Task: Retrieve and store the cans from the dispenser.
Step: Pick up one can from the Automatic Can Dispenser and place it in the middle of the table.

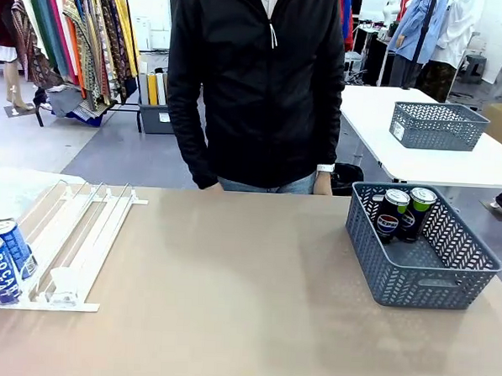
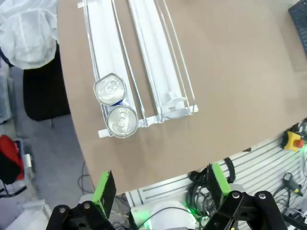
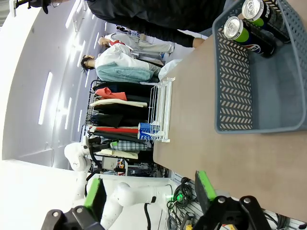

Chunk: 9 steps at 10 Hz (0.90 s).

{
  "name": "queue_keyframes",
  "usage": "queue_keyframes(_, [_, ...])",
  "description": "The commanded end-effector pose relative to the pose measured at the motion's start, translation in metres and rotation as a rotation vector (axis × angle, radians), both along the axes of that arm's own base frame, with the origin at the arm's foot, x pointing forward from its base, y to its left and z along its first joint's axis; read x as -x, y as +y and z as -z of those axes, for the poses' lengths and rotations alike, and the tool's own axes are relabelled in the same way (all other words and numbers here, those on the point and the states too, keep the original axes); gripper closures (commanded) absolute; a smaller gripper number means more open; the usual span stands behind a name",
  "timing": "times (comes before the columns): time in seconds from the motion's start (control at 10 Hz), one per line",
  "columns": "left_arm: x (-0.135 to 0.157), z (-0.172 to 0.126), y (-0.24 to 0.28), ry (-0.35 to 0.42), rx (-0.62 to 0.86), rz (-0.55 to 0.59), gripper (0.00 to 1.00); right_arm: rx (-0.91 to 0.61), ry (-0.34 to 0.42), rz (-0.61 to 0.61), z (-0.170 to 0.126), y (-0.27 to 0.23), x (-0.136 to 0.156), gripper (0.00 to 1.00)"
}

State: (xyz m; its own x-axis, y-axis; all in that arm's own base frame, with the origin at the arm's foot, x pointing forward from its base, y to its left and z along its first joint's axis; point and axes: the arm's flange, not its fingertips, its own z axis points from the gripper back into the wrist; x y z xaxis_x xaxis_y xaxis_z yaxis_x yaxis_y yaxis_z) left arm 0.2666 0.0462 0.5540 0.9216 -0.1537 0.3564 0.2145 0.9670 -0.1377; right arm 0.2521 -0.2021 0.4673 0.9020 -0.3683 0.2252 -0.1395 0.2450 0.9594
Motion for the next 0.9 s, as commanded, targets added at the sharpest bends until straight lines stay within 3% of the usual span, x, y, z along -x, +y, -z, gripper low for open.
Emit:
queue_keyframes(0.0, [-0.012,0.014,-0.007,0.042,-0.026,0.005,0.0,-0.01,-0.016,0.001,-0.002,-0.001,-0.001,0.0])
queue_keyframes(0.3, [-0.03,0.057,-0.001,0.117,-0.017,-0.116,0.0,-0.01,-0.016,0.001,-0.002,-0.001,-0.001,0.0])
queue_keyframes(0.5, [-0.04,0.083,0.0,0.158,-0.091,-0.229,0.0,-0.01,-0.016,0.001,-0.002,-0.001,-0.001,0.0])
queue_keyframes(0.8, [-0.05,0.134,-0.009,0.253,-0.126,-0.249,0.0,-0.01,-0.016,0.001,-0.002,-0.001,-0.001,0.0])
